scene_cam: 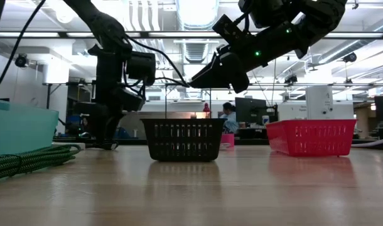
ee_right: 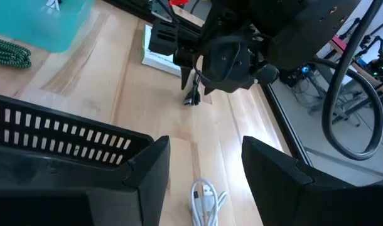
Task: Pick and place items into bin
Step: Put the black charger cable into the green bin
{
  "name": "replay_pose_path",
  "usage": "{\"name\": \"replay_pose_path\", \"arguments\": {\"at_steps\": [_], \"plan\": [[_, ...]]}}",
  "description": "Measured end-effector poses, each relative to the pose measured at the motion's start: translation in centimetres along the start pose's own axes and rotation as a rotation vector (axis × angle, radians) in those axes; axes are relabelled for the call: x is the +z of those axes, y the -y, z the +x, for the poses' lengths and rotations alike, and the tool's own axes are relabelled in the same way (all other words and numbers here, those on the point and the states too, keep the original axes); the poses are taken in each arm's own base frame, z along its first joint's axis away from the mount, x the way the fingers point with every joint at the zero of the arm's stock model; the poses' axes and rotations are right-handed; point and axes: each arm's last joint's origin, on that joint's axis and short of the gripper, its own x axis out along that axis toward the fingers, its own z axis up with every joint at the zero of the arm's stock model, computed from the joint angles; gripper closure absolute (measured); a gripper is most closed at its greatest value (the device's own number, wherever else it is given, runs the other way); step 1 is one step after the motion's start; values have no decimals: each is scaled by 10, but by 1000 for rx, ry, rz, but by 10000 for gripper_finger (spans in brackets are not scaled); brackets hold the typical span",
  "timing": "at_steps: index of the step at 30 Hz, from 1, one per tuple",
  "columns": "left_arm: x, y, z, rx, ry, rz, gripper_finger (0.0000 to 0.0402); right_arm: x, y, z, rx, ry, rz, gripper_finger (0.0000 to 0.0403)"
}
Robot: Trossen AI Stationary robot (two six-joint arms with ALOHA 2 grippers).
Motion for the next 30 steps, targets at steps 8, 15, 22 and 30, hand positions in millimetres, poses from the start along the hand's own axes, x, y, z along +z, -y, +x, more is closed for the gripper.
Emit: {"name": "replay_pose_path", "arguments": {"at_steps": [8,15,22,30], "plan": [[0,0,1,-2,-5,1,226,0,0,0,2,-4,-8,218],[1,0,4,-9,4,-4,226,-1,0,0,3,-6,-9,218],[4,0,13,-20,-25,2,226,-1,0,0,4,-11,-11,218],[4,0,12,-20,-25,3,226,-1,0,0,5,-12,-11,218]]}}
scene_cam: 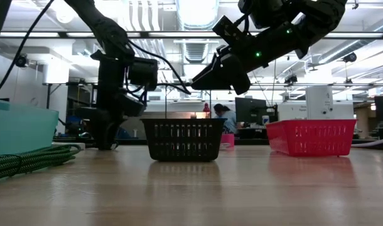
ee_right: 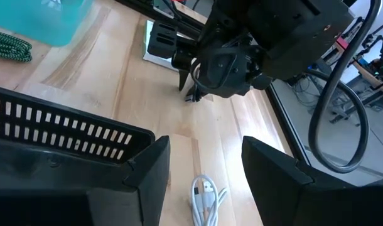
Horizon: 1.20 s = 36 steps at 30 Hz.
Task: Pick and place items into bin
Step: Put the black charger cable into the green bin
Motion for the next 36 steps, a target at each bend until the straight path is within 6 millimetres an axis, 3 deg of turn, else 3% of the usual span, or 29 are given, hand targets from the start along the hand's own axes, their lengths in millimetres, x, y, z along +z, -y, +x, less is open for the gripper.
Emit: {"name": "replay_pose_path", "arguments": {"at_steps": [6,15,26,36], "plan": [[-1,0,1,-2,-1,1,241,0,0,0,0,0,0,218],[-1,0,-2,-8,-7,3,376,0,0,0,0,0,0,218],[-2,-3,-18,-4,13,-5,376,0,0,0,2,-5,-1,218],[-6,-5,-57,-15,-2,-95,376,-2,-1,0,6,-14,-4,218]]}}
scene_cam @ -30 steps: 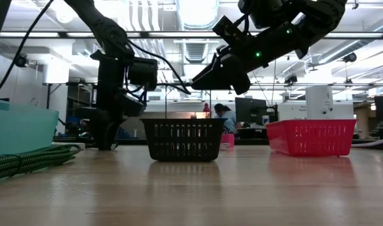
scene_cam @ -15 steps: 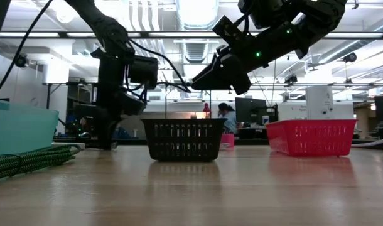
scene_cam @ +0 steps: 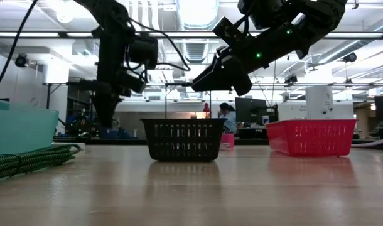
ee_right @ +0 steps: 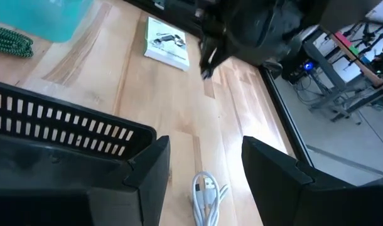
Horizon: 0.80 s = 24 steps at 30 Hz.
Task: Pick and place items into bin
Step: Put the black charger cable into the green bin
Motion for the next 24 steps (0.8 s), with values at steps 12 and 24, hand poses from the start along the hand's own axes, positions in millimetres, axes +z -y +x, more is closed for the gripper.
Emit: {"name": "replay_pose_path", "arguments": {"at_steps": [12,24], "plan": [[-17,27,-41,-65,45,-53,376,0,0,0,0,0,2,218],[-32,60,-65,-97,70,-142,376,0,0,0,-1,2,1,218]]}}
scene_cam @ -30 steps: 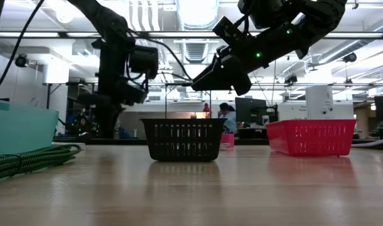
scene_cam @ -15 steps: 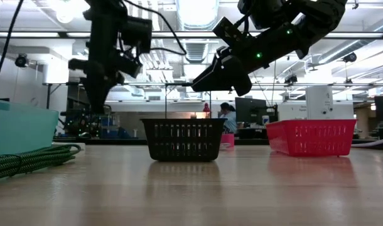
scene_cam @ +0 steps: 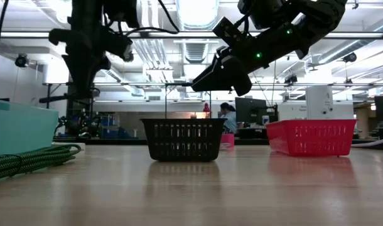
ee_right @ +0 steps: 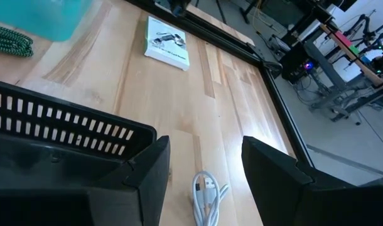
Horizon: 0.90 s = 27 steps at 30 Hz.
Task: Pick and place items into bin
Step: Put the black charger cable into the green bin
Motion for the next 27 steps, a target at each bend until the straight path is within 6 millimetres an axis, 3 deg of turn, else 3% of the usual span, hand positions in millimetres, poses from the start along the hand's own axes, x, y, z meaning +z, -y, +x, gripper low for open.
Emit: {"name": "replay_pose_path", "arguments": {"at_steps": [27], "plan": [[-31,80,-11,-172,-96,-56,376,0,0,0,1,1,4,218]]}}
